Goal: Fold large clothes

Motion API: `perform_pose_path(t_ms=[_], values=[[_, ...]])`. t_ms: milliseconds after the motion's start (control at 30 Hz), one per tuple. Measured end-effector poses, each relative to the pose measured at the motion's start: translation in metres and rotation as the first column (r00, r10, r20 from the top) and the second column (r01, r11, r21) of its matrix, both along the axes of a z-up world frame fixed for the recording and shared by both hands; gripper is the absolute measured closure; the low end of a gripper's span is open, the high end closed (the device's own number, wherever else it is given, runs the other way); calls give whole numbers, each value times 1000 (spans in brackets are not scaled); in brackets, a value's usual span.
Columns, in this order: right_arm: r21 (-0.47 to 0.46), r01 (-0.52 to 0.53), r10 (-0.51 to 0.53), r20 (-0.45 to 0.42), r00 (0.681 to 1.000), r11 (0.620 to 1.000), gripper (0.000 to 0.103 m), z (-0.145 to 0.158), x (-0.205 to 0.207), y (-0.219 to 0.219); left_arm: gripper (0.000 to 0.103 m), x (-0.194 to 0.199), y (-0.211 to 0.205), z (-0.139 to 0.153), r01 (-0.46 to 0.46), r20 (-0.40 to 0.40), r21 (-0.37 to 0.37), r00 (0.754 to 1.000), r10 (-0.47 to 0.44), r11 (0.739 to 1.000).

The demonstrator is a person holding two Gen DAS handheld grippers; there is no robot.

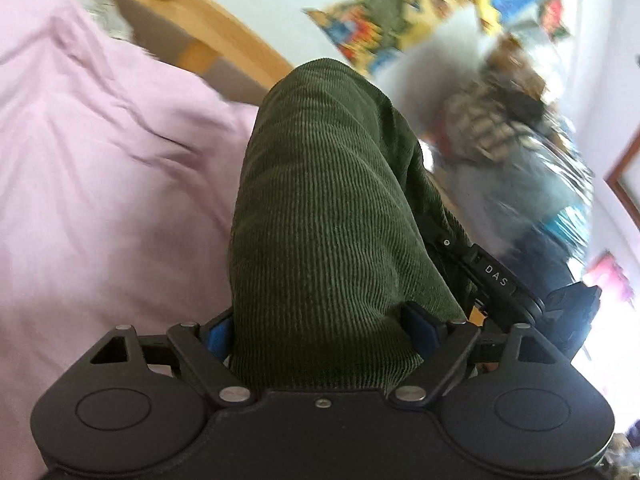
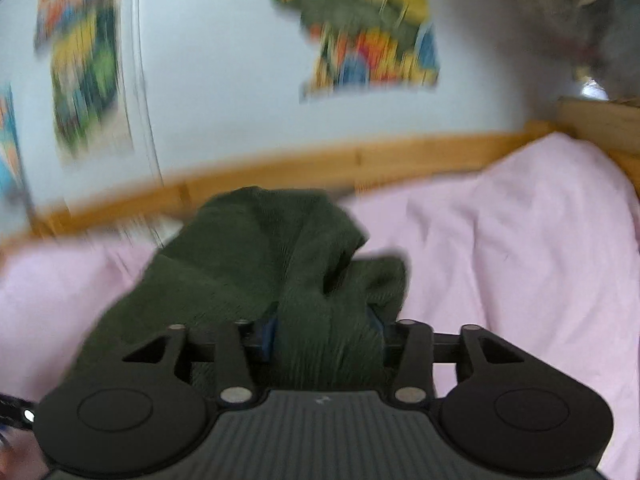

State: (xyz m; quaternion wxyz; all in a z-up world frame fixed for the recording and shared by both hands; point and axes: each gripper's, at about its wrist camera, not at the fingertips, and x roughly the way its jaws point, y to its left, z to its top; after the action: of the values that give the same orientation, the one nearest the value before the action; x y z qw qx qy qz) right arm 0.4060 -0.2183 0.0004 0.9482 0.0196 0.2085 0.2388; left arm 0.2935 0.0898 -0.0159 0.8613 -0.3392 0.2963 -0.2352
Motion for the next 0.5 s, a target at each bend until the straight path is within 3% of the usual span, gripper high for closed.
perform_pose_path(t_ms=[67, 167, 233, 367, 500], values=[[-88, 32, -32, 1, 999, 996, 43, -21, 8, 9, 15, 10, 10, -16, -35, -47, 49, 998, 37, 998], [-83, 58, -58, 9, 998, 995, 22, -35, 4, 0, 14, 27, 13, -50, -64, -176, 121, 981, 85, 991], [-63, 77, -77, 1, 997, 995, 17, -39, -2, -12, 10, 27, 16, -53, -45, -147, 96, 987, 58, 994], [-10, 139, -139, 16, 990, 990, 2, -34, -18, -34, 7, 32, 8, -47, -28, -153, 124, 987, 47, 992], [45, 183, -183, 7, 983, 982, 1, -25, -31, -49, 5, 29, 12, -42, -36, -171, 147, 983, 62, 989]])
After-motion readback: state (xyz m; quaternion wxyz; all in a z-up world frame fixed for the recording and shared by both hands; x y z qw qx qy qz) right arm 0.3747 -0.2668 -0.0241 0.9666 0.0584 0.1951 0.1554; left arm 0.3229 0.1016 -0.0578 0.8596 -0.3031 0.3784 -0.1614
